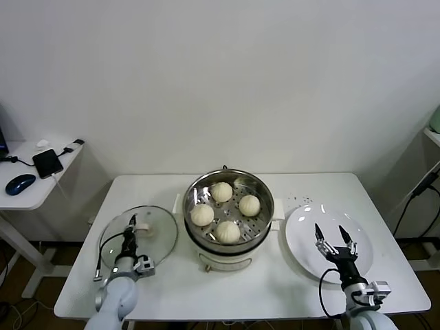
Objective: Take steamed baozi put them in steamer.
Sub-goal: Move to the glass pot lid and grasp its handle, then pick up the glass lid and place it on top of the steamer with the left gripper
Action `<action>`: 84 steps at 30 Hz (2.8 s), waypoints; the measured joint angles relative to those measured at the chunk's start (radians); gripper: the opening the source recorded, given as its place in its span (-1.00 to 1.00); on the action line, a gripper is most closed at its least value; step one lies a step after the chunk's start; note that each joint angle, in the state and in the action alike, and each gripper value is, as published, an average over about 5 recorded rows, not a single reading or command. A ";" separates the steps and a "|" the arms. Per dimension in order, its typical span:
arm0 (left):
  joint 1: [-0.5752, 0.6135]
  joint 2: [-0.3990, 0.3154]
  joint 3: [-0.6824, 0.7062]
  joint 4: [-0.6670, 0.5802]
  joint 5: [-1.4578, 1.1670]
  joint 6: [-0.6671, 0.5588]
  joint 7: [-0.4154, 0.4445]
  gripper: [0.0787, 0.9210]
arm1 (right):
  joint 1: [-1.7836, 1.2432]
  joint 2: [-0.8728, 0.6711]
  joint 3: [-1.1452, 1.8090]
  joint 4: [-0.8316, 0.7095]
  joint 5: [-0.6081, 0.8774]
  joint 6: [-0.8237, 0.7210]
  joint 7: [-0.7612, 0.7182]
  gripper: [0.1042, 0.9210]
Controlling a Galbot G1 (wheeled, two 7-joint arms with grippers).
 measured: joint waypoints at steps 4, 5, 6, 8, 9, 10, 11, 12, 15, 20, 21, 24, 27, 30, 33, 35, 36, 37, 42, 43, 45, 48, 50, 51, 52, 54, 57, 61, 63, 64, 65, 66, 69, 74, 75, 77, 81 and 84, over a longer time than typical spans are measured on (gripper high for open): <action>0.030 0.013 0.015 -0.059 0.002 0.057 0.044 -0.81 | -0.001 -0.007 -0.002 0.000 -0.004 -0.001 0.000 0.76; 0.038 0.014 0.018 -0.077 0.006 0.076 0.057 -0.81 | -0.001 -0.009 -0.002 0.001 -0.004 -0.002 -0.001 0.76; 0.046 0.014 0.020 -0.097 0.010 0.095 0.070 -0.81 | -0.002 -0.011 -0.002 0.002 -0.004 -0.002 -0.001 0.76; 0.061 0.011 0.022 -0.137 0.023 0.133 0.096 -0.81 | -0.004 -0.015 -0.002 0.006 -0.004 -0.004 -0.001 0.76; 0.067 0.008 0.021 -0.159 0.030 0.152 0.110 -0.81 | -0.005 -0.018 -0.002 0.008 -0.004 -0.004 -0.001 0.76; 0.072 0.003 0.019 -0.180 0.039 0.169 0.124 -0.81 | -0.006 -0.021 -0.001 0.010 -0.004 -0.005 -0.001 0.76; 0.075 -0.002 0.017 -0.201 0.047 0.186 0.138 -0.81 | -0.007 -0.024 -0.001 0.012 -0.004 -0.005 -0.001 0.76; 0.077 -0.009 0.014 -0.222 0.057 0.201 0.153 -0.81 | -0.008 -0.026 0.000 0.015 -0.004 -0.005 -0.001 0.76; 0.080 -0.031 0.006 -0.282 0.089 0.242 0.197 -0.81 | -0.011 -0.032 0.003 0.021 -0.002 -0.006 -0.001 0.76; 0.077 -0.075 -0.006 -0.377 0.154 0.301 0.271 -0.81 | -0.014 -0.038 0.005 0.030 0.002 -0.005 0.000 0.76; 0.075 -0.083 -0.010 -0.394 0.168 0.310 0.286 -0.81 | -0.013 -0.039 0.005 0.031 0.003 -0.004 0.000 0.76; 0.067 -0.101 -0.019 -0.440 0.202 0.333 0.328 -0.81 | -0.012 -0.042 0.005 0.033 0.003 -0.003 0.000 0.76; 0.060 -0.107 -0.029 -0.474 0.226 0.350 0.367 -0.81 | -0.009 -0.045 0.004 0.031 0.004 -0.002 0.000 0.76; 0.052 -0.108 -0.035 -0.504 0.243 0.364 0.400 -0.81 | -0.004 -0.046 0.003 0.027 0.005 -0.002 0.000 0.76; 0.043 -0.112 -0.035 -0.530 0.260 0.377 0.429 -0.81 | -0.001 -0.046 0.001 0.022 0.004 -0.002 0.001 0.76; 0.034 -0.119 -0.032 -0.542 0.272 0.386 0.448 -0.81 | 0.002 -0.046 0.000 0.019 0.002 -0.003 0.001 0.76; 0.029 -0.123 -0.029 -0.546 0.278 0.391 0.457 -0.81 | 0.003 -0.045 0.000 0.017 0.001 -0.004 0.001 0.76; 0.022 -0.129 -0.026 -0.550 0.284 0.394 0.466 -0.81 | 0.004 -0.044 0.001 0.015 -0.001 -0.004 0.001 0.76; -0.020 -0.178 0.008 -0.553 0.320 0.404 0.500 -0.81 | 0.010 -0.034 0.006 0.007 -0.010 -0.007 0.000 0.76; -0.030 -0.190 0.018 -0.551 0.327 0.406 0.505 -0.81 | 0.010 -0.031 0.007 0.006 -0.012 -0.007 0.000 0.76; -0.051 -0.214 0.040 -0.546 0.339 0.411 0.517 -0.81 | 0.008 -0.027 0.010 0.004 -0.015 -0.006 0.000 0.76; -0.083 -0.245 0.080 -0.539 0.349 0.418 0.535 -0.81 | 0.003 -0.021 0.015 0.000 -0.019 -0.004 0.000 0.76; -0.102 -0.260 0.110 -0.538 0.352 0.424 0.546 -0.81 | 0.000 -0.017 0.018 -0.002 -0.022 -0.002 0.000 0.76; -0.112 -0.267 0.127 -0.538 0.353 0.426 0.551 -0.81 | 0.000 -0.015 0.019 -0.003 -0.023 -0.001 0.000 0.76; -0.121 -0.273 0.144 -0.537 0.356 0.428 0.555 -0.81 | 0.000 -0.013 0.020 -0.005 -0.025 -0.001 0.000 0.76; -0.139 -0.284 0.180 -0.532 0.363 0.429 0.560 -0.81 | 0.000 -0.008 0.021 -0.007 -0.028 0.000 0.000 0.76; -0.165 -0.291 0.236 -0.515 0.375 0.430 0.563 -0.81 | 0.000 0.000 0.024 -0.008 -0.034 0.000 0.000 0.76; -0.190 -0.292 0.308 -0.488 0.384 0.434 0.563 -0.81 | -0.006 0.009 0.028 -0.010 -0.039 0.001 -0.001 0.76; -0.196 -0.292 0.343 -0.479 0.381 0.436 0.564 -0.81 | -0.009 0.013 0.029 -0.011 -0.041 0.003 -0.001 0.76; -0.198 -0.292 0.361 -0.476 0.376 0.437 0.564 -0.81 | -0.010 0.014 0.030 -0.012 -0.042 0.003 -0.001 0.76; -0.199 -0.292 0.378 -0.474 0.370 0.438 0.565 -0.81 | -0.011 0.015 0.031 -0.012 -0.042 0.004 -0.001 0.76; -0.200 -0.292 0.395 -0.471 0.362 0.439 0.565 -0.81 | -0.012 0.016 0.032 -0.012 -0.043 0.004 -0.001 0.76; -0.202 -0.292 0.445 -0.462 0.333 0.443 0.566 -0.81 | -0.012 0.022 0.036 -0.012 -0.046 0.004 -0.001 0.76; -0.203 -0.292 0.514 -0.443 0.304 0.452 0.561 -0.81 | -0.016 0.029 0.040 -0.008 -0.051 0.002 -0.002 0.76; -0.203 -0.292 0.523 -0.439 0.302 0.453 0.559 -0.81 | -0.017 0.030 0.040 -0.006 -0.051 0.001 -0.003 0.76; -0.204 -0.292 0.537 -0.432 0.300 0.456 0.555 -0.81 | -0.019 0.030 0.040 -0.003 -0.052 0.000 -0.004 0.76; -0.207 -0.292 0.552 -0.417 0.306 0.460 0.546 -0.81 | -0.017 0.028 0.040 -0.002 -0.053 -0.002 -0.005 0.76; -0.209 -0.292 0.558 -0.404 0.317 0.463 0.540 -0.81 | -0.017 0.028 0.039 -0.003 -0.055 -0.002 -0.006 0.76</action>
